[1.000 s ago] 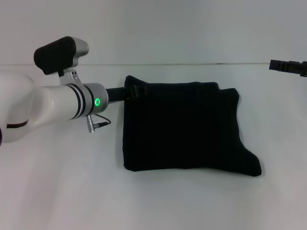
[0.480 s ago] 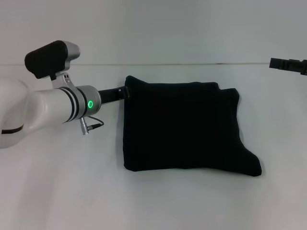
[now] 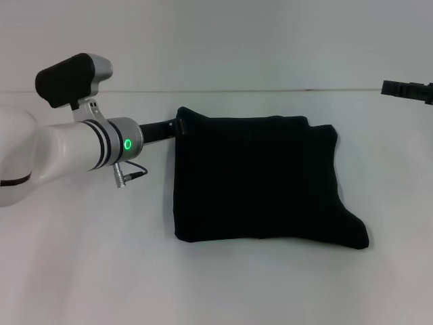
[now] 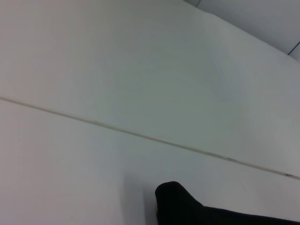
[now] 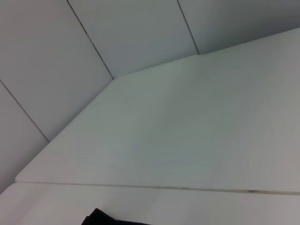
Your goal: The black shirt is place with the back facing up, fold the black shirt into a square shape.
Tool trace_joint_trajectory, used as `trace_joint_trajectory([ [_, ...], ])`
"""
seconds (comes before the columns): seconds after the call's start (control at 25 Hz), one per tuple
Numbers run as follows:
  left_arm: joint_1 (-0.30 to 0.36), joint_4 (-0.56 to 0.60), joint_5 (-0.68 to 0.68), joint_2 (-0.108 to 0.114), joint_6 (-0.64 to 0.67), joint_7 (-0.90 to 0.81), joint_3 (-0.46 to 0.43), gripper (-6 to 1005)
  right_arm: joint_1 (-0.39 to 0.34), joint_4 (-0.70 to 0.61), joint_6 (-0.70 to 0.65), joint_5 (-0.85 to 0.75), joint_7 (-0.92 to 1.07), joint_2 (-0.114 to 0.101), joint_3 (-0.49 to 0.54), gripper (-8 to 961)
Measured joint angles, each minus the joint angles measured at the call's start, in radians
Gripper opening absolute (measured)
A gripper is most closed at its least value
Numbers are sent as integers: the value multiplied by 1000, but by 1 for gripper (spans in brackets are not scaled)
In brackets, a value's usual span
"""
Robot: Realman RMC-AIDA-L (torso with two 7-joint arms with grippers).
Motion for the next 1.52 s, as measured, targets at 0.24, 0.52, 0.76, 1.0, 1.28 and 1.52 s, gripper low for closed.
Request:
trace_joint_trajectory([
  [0.24,4,-3,-5,-1,1,4,6,250,2,0,7,0,0,0,-6,898],
  [0.52,0,-9,-4,-2,28,7,11,399,2,0,8,0,0,0,-5,897],
  [0.76,-3,-13,4,-3,32,10,19,553,2,0,8,0,0,0,-6,897],
  [1.0,1,-12,6,-2,31,19,44,684,2,0,7,0,0,0,-5,897],
  [1.28,-2,-11,2,-1,38,19,44,422,2,-1,4,0,0,0,-4,897],
  [1.52,0,-11,1,1,38,19,44,287,3,-1,5,1,-1,0,-7,897],
])
